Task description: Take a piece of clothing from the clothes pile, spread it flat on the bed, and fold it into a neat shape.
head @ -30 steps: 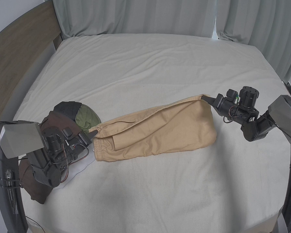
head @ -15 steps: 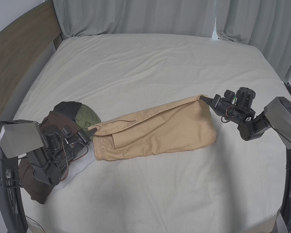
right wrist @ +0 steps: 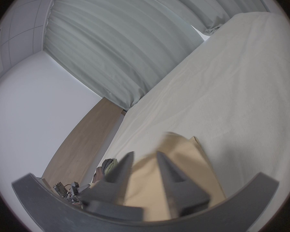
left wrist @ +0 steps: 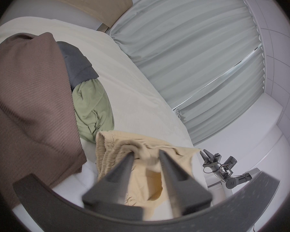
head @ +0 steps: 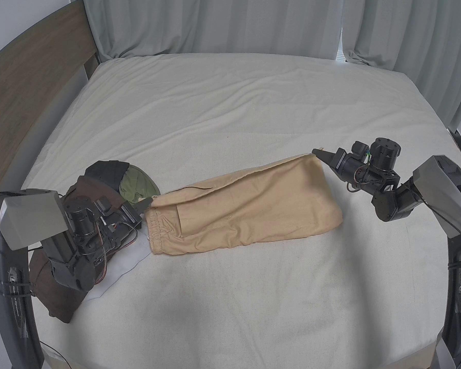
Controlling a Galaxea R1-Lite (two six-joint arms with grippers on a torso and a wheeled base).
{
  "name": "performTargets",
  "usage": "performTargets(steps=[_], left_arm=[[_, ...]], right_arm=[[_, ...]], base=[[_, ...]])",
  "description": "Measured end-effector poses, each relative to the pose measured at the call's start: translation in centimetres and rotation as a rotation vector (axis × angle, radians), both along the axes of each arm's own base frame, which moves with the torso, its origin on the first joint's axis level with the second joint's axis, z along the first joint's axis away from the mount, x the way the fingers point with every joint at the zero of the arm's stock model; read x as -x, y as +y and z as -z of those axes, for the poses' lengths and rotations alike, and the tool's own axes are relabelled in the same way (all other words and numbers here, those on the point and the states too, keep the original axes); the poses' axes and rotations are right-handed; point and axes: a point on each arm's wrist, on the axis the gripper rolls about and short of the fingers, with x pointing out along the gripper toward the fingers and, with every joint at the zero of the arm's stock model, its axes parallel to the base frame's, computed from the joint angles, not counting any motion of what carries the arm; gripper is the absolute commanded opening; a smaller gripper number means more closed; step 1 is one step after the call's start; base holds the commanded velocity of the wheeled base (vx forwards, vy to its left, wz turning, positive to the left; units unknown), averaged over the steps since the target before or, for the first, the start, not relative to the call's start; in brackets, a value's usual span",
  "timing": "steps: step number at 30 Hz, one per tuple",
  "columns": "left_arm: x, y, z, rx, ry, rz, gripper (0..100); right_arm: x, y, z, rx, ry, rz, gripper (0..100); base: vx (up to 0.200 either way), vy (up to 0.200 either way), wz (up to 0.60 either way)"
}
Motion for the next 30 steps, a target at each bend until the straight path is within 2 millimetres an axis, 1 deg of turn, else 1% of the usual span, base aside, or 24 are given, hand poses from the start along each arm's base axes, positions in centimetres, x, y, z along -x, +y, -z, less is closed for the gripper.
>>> performTargets(steps=[7,12,16,19,26,30], left_arm=[[-0.6,1.2,-0.3,0.0,-0.017,-0.06,100],[-0.6,1.4,-0.7,0.001,-0.027,-0.071,100],[-0.4,1.4,-1.3,0.003,-0.036,-0.068,100],[-0.1,1.2,-1.7,0.004,-0.042,-0.06,100],[0.6,0.9,-2.8,0.005,-0.057,-0.046,100],[1.0,0.7,-3.2,0.006,-0.063,-0.038,100]], right_arm=[[-0.3,0.3,-0.1,-0.012,-0.004,0.029,100],[0.5,0.3,-0.1,-0.009,0.013,0.029,100],[1.6,0.2,-0.4,-0.007,0.034,0.03,100],[2.5,0.0,-0.2,-0.003,0.063,0.039,100],[5.3,-0.9,1.0,0.003,0.107,0.069,100],[7.6,-1.6,2.2,0.003,0.103,0.08,100]], base=[[0.0,0.0,0.0],[0.0,0.0,0.0],[0.0,0.0,0.0],[0.0,0.0,0.0],[0.0,0.0,0.0],[0.0,0.0,0.0]])
